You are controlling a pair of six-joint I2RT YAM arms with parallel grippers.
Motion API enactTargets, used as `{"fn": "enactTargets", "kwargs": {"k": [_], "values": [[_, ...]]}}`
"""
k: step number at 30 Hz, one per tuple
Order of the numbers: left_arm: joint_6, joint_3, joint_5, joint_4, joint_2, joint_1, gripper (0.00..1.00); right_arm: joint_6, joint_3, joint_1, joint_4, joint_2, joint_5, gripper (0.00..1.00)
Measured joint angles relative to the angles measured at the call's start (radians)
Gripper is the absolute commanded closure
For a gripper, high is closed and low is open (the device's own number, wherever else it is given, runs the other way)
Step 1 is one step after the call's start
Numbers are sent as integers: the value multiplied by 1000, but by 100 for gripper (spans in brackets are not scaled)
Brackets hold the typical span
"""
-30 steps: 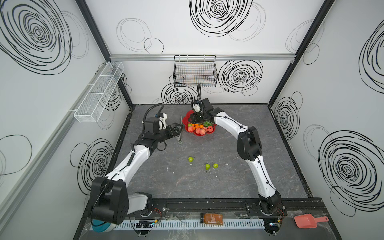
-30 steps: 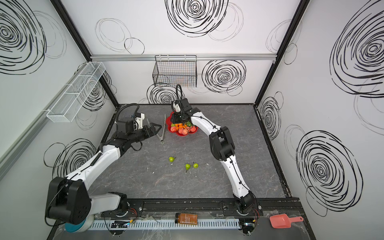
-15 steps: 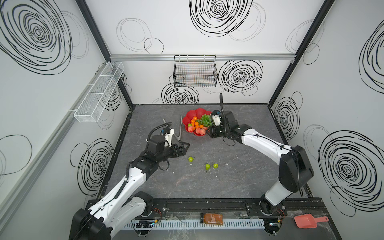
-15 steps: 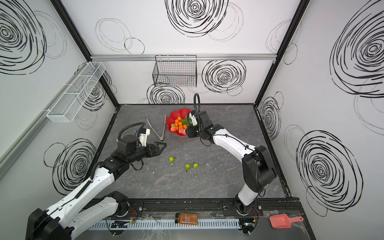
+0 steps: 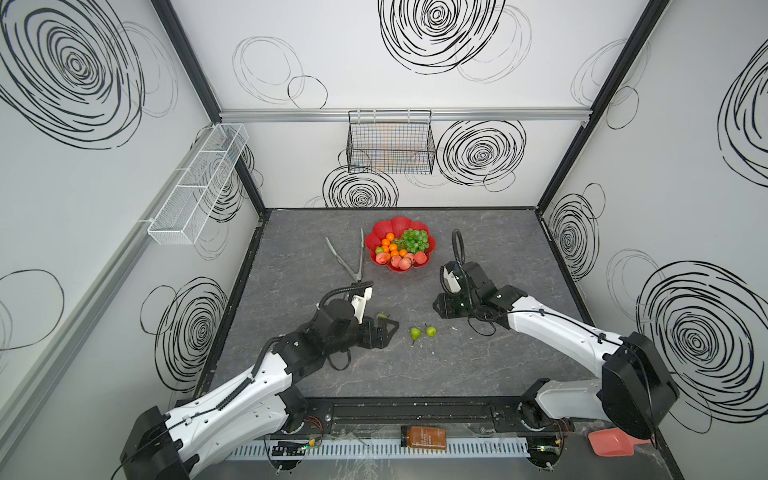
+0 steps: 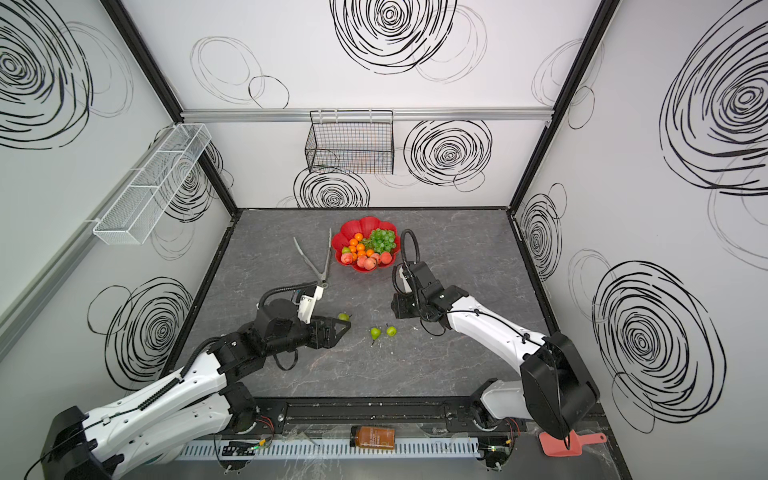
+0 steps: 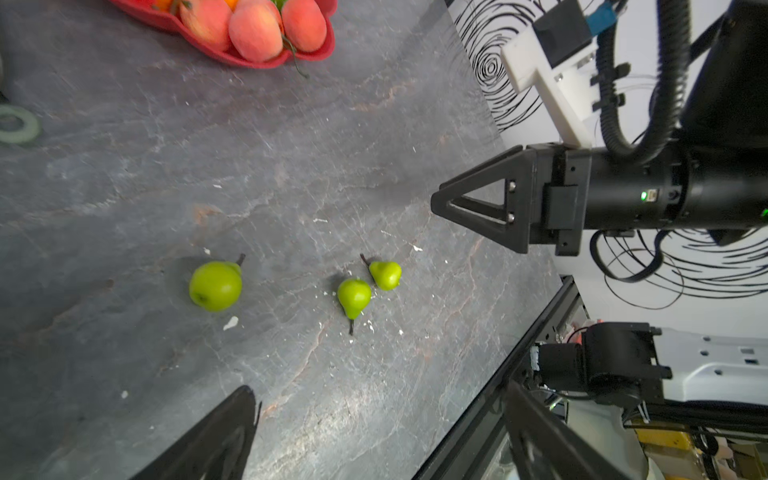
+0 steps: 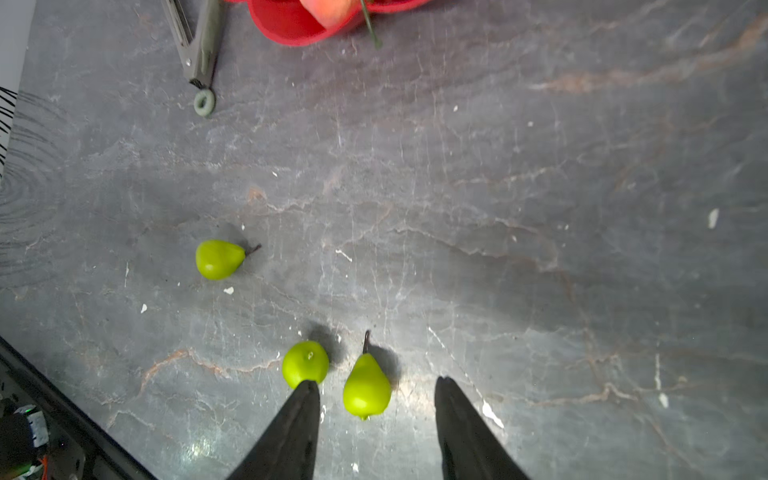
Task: Place and organize the fake fruits in the fruit bowl
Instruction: 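Move the right gripper back down to another small green pear, then grasp the green pear with the right gripper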
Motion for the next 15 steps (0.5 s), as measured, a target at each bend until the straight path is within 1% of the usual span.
{"fn": "enactTargets", "kwargs": {"k": [3, 5, 10, 15], "values": [[-23, -25, -32, 13, 0, -63, 4, 7, -19, 24, -22, 6, -2, 49], [-37, -37, -42, 26, 5, -85, 4, 11, -21, 52, -26, 23, -4, 48], [-59, -40, -65, 56, 35, -99, 4, 25, -19, 117, -26, 100, 4, 47], [-62, -40, -80, 68, 40, -100, 4, 30, -15, 125, -27, 148, 17, 47]]}}
